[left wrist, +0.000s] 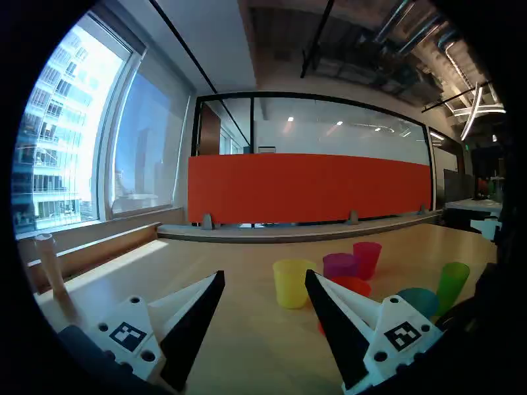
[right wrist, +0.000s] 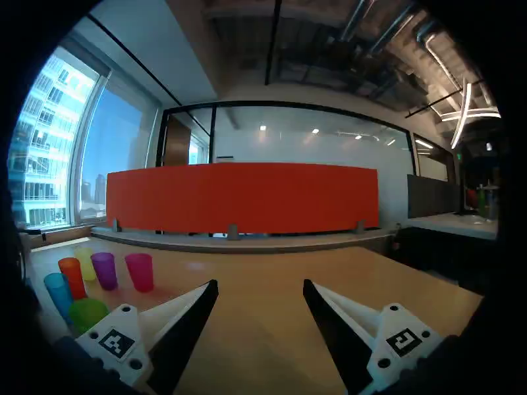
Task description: Pour water
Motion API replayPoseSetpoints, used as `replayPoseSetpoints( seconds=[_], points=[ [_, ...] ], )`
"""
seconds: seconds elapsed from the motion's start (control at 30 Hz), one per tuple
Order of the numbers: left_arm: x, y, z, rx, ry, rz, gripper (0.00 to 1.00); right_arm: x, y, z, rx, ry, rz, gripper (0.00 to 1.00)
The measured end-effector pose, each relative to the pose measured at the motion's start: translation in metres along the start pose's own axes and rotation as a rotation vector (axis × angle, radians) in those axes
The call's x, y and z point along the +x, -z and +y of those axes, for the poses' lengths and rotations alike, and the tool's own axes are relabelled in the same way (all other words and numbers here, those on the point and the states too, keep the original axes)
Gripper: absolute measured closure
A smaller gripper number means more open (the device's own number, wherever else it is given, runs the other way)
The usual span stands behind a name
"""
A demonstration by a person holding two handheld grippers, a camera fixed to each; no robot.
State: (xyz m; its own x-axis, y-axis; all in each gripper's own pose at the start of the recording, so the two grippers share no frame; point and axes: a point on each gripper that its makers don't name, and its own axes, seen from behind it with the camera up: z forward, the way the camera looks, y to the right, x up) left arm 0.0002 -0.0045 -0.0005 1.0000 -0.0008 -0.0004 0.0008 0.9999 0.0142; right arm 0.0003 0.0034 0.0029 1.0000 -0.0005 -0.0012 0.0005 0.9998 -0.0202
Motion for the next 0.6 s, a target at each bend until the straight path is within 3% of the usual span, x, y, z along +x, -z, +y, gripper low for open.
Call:
replayPoseSetpoints(
  seconds=[0.6],
  points=[
    [0.0004, 0.0001, -0.0001, 0.0, 0.0, 0.0, 0.1, -0.0016, 0.0008, 0.0015, 0.001, 0.0, -0.001, 0.0]
  ],
)
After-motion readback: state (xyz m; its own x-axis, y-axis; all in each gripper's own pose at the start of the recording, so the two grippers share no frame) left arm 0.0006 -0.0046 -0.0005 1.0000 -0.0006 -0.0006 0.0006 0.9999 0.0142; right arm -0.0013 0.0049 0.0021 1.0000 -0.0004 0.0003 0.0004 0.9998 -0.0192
